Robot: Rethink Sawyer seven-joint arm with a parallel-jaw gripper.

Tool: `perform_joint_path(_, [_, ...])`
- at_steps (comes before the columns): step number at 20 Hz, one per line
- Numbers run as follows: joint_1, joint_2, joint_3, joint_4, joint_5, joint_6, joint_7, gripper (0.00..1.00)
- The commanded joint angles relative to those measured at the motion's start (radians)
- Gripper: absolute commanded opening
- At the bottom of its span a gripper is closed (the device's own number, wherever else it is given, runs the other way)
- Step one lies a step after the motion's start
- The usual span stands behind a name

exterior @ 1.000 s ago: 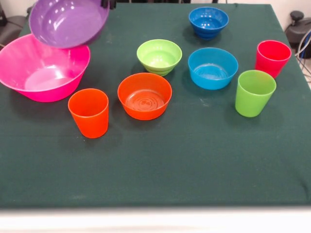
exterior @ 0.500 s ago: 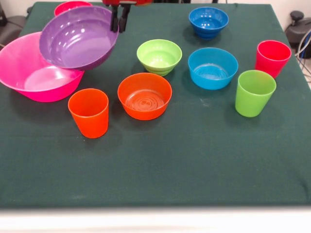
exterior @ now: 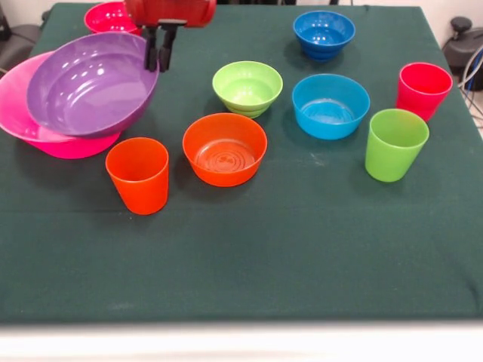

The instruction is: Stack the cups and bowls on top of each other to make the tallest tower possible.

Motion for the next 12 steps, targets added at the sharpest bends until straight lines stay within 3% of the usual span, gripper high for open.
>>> perform_joint_path(1, [-0.010,0.017,0.103,-0.087,-0.102,0.019,-0.398,0.00])
perform_joint_path(6, [-0.007,0.021,0.083,-0.088,-0.115,0.024,-0.360,0.00])
perform_joint_path(12, [0.014,-0.013,0.016,-0.004,-0.080,0.098,-0.258,0.00])
